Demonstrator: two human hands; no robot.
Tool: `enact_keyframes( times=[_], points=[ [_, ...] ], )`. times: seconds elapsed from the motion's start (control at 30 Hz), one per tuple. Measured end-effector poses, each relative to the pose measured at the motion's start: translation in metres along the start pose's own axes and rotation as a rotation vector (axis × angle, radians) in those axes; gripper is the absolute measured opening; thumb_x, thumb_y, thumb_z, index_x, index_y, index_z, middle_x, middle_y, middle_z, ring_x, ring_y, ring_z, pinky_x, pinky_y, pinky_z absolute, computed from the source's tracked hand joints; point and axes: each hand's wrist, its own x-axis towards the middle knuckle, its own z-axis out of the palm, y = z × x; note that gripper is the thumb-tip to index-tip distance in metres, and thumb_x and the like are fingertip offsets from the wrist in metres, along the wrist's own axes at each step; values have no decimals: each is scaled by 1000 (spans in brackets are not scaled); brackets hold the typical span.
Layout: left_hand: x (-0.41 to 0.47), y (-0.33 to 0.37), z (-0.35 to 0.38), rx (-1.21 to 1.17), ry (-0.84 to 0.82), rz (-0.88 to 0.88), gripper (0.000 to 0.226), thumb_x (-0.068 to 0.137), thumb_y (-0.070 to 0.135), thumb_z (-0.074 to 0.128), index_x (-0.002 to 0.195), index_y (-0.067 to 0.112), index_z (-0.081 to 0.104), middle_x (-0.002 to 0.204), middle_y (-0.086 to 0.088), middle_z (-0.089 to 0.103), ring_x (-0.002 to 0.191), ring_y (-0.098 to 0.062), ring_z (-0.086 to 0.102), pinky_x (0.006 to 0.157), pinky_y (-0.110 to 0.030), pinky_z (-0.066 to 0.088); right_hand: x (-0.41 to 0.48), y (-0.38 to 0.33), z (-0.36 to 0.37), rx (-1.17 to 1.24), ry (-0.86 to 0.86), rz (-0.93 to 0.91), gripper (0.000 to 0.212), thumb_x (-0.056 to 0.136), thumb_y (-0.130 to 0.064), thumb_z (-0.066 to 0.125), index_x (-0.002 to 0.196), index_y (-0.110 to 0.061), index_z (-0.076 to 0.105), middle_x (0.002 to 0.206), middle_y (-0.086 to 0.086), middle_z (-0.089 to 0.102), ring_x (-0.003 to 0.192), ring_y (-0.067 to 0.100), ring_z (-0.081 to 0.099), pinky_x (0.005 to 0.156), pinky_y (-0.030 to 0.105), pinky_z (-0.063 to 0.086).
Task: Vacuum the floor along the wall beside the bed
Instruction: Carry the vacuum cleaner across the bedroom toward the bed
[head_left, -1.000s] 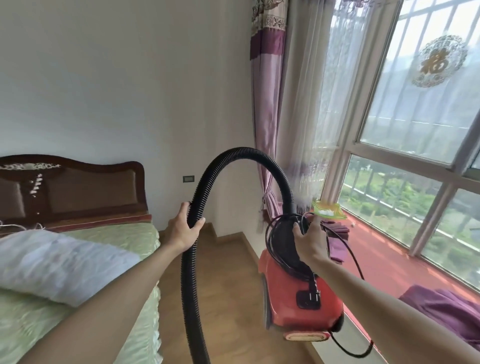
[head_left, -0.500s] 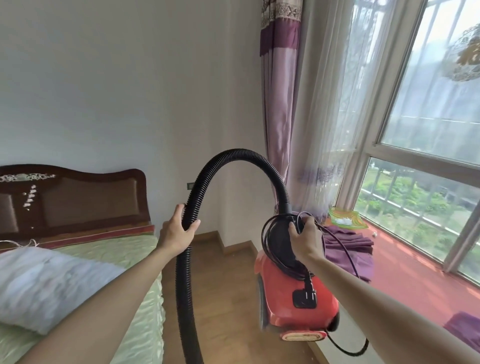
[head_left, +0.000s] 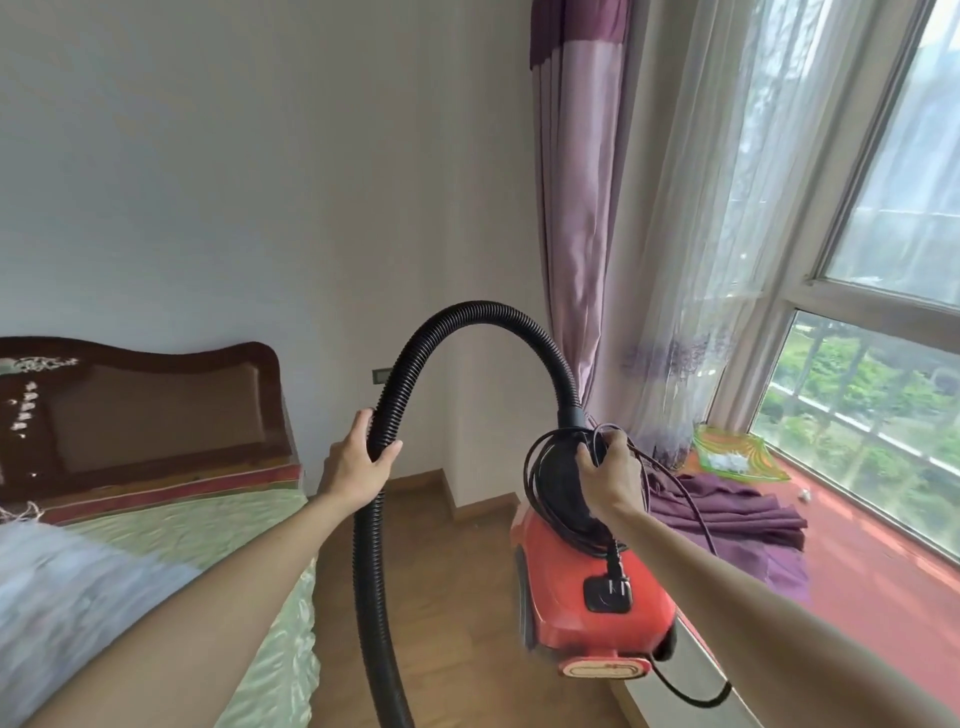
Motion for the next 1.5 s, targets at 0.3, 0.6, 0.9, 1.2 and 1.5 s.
enact_keyframes(
  times=[0.3,0.6,0.9,1.2,1.5],
  points=[
    [85,21,57,-16,-53,17,39,96,37,62,128,26,42,87,0,63,64,-21,65,55,-27,44,86,14,15,-11,65,48,27,96,-32,54,115,-15,45,94,15,60,76,38,63,69,52,57],
    [172,30,133,-14,-221,150,48,97,38,60,138,24,38,100,-2,63,80,-26,60,70,-32,45,132,46,24,-82,190,182,27,96,-32,56,114,-14,47,91,11,57,78,39,64,69,53,57],
    [245,50,231,-17,-501,396,55,97,40,59,143,22,36,111,-12,70,99,-40,64,83,-41,50,131,86,30,-114,454,427,25,95,-32,56,109,-16,43,96,19,65,82,39,65,72,51,56],
    [209,80,336,-62,-805,662,56,94,40,62,142,24,39,104,-22,70,97,-45,66,81,-46,53,44,128,38,-136,732,701,23,94,-22,60,107,-5,57,100,19,68,93,37,64,80,36,46],
    [106,59,409,3,-1001,787,60,96,33,61,148,21,34,101,-24,69,96,-47,65,83,-47,50,-56,199,79,-50,852,975,23,96,-27,56,112,-11,51,91,8,60,94,38,61,81,43,53]
  ],
)
